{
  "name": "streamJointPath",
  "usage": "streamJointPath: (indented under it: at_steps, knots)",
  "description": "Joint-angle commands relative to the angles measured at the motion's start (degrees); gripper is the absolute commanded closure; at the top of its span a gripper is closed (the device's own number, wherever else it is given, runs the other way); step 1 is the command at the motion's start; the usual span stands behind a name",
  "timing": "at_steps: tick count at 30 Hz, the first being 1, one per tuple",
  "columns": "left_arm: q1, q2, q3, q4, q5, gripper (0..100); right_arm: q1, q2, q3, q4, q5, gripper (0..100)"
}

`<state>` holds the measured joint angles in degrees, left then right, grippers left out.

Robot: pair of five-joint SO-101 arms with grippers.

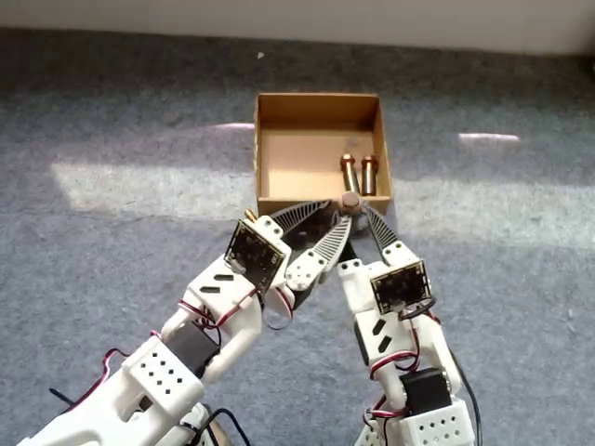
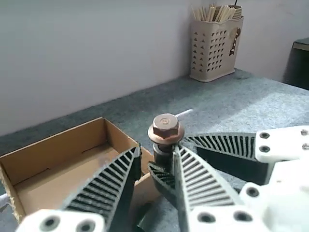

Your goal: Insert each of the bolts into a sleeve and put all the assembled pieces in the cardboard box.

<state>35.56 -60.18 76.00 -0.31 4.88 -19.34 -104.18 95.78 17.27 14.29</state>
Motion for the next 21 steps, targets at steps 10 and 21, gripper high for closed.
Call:
streamJointPath:
  at_steps: [10, 21]
  knots:
    - [1.3, -0.9, -2.4, 1.6, -1.1, 87, 6.7, -0.9, 6.9, 1.2, -0.2, 99.3]
    - [-4.8, -1.4, -0.2, 1.4, -1.2, 100, 10.1, -0.8, 6.9, 6.6, -0.2, 99.3]
